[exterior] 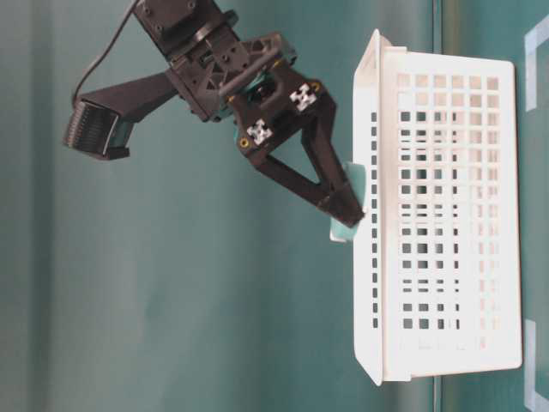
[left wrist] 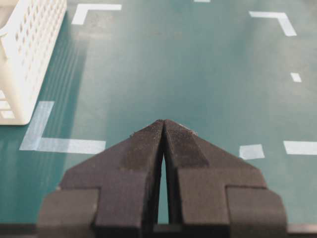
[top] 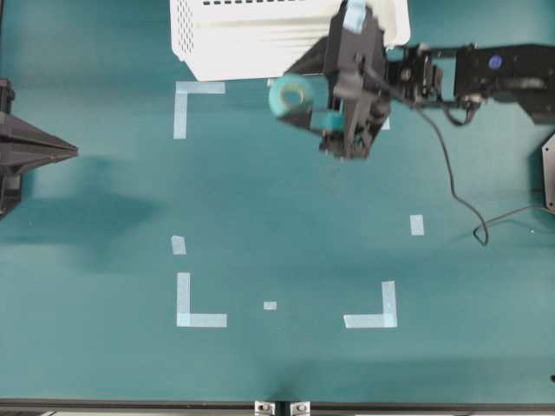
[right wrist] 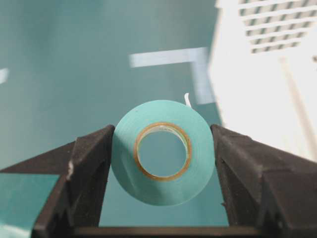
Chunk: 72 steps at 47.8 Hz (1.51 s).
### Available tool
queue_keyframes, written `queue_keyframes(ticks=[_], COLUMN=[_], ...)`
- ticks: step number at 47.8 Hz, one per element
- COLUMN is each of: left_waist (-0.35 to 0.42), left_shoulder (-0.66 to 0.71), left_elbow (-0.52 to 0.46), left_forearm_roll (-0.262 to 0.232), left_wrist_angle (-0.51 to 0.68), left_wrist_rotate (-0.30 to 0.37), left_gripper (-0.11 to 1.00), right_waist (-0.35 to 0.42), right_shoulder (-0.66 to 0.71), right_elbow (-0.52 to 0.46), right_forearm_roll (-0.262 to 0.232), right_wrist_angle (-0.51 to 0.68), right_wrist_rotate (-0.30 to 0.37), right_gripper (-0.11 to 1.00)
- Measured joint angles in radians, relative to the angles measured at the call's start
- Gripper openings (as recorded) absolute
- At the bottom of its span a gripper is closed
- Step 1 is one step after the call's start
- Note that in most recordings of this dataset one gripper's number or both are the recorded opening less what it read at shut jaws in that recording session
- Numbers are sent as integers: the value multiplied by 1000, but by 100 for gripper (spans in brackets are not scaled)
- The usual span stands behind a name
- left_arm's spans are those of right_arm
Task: Put the tape in the middle into the white basket.
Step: 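Lift the tape roll and carry it toward the white basket, then lower the tape into the basket and open the right gripper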
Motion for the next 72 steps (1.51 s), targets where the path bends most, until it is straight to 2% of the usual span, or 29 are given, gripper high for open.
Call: queue_keyframes(ticks=[22, 38, 72], left_waist=[12, 26, 26], left_shoulder=[0, 0, 0], left_elbow=[0, 0, 0], left_forearm_roll=[2, 0, 0], left_wrist_angle=[0, 0, 0], left_wrist_rotate=[0, -2, -3], left_gripper=[-11, -11, -11], right_waist=[-178, -267, -298], right_shoulder=[-2, -2, -2], right_elbow=[-2, -2, 14], right_forearm_roll=[0, -2, -3], right_wrist_angle=[8, 8, 5], right_wrist_rotate=[0, 3, 9], right_gripper=[67, 67, 68])
